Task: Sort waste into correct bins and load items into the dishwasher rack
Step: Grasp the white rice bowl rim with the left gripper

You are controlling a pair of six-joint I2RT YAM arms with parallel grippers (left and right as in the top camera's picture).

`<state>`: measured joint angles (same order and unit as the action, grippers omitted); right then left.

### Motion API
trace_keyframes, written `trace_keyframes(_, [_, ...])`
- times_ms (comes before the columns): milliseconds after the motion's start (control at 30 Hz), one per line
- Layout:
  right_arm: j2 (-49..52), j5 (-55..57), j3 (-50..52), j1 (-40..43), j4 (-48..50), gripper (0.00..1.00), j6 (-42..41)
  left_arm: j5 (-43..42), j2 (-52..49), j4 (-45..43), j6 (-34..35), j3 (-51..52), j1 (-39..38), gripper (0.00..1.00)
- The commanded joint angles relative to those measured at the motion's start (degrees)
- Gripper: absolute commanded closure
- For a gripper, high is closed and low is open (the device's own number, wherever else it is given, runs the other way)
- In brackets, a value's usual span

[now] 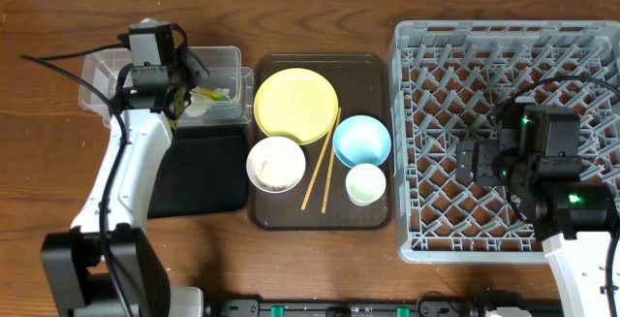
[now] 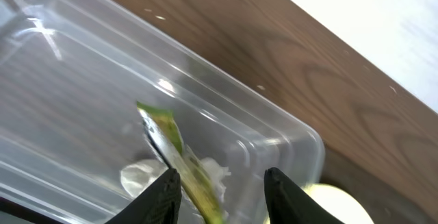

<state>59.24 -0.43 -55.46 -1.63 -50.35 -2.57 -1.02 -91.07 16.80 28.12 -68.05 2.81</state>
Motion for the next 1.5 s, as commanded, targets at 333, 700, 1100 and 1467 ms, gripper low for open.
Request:
trace_keyframes(333, [0.0, -0.3, -1.3, -0.3, 0.0, 0.01, -0.6, -10.7, 2.5, 21.4, -10.9, -0.4, -17.6, 0.56])
trace_keyframes(700, [0.0, -0.3, -1.3, -0.3, 0.0, 0.01, -0.6, -8.4, -6.3, 23.8, -11.0, -0.4, -30.9, 0.56])
trace_keyframes(1100, [0.0, -0.3, -1.3, -0.3, -0.1, 0.01, -0.6, -8.4, -14.6, 24.3, -10.9, -0.4, -32.8, 0.72])
trace_keyframes(1467, [0.0, -0.3, -1.3, -0.3, -0.1, 0.01, -0.6, -8.4, -14.1, 26.2, -10.3, -0.5, -32.8, 0.94])
